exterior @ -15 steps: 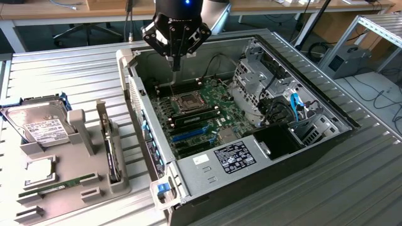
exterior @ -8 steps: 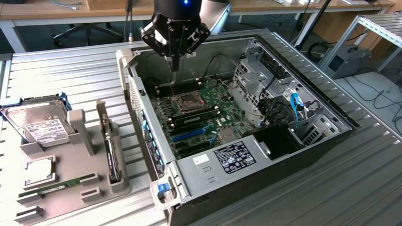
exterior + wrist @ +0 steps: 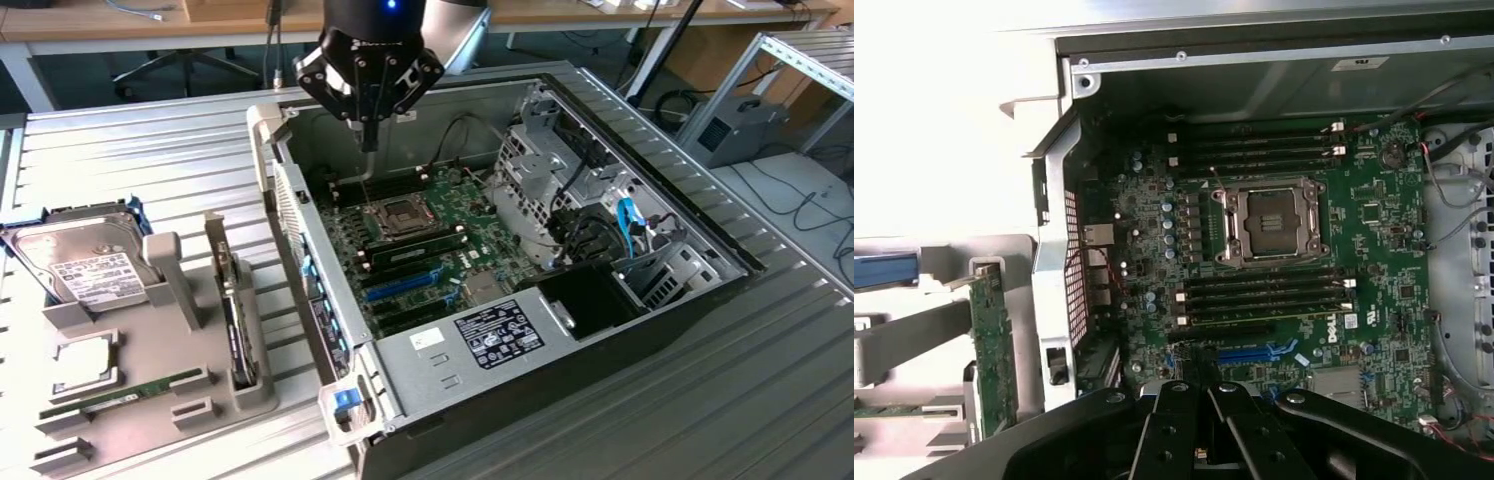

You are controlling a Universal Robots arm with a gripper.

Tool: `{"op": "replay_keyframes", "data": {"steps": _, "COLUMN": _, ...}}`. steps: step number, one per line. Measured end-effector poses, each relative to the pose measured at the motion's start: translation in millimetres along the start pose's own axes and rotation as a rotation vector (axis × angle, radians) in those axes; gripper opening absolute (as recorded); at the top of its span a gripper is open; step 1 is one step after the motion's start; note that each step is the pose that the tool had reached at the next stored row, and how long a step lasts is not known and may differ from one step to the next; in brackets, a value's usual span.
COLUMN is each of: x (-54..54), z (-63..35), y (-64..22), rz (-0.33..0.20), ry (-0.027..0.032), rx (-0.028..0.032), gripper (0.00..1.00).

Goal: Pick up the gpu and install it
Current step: 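Reach for the gpu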

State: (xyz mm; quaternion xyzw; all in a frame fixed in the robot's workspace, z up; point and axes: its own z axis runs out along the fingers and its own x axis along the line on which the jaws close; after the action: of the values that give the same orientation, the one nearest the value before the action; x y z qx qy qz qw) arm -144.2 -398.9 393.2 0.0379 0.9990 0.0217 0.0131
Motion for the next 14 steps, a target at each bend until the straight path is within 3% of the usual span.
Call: {"op": "replay_keyframes", "data": {"steps": 14, "x": 3.9, "z": -0.1, "y": -0.3, "rz": 0.0, "ry": 0.0, "rx": 0.0, "gripper": 0.11}}
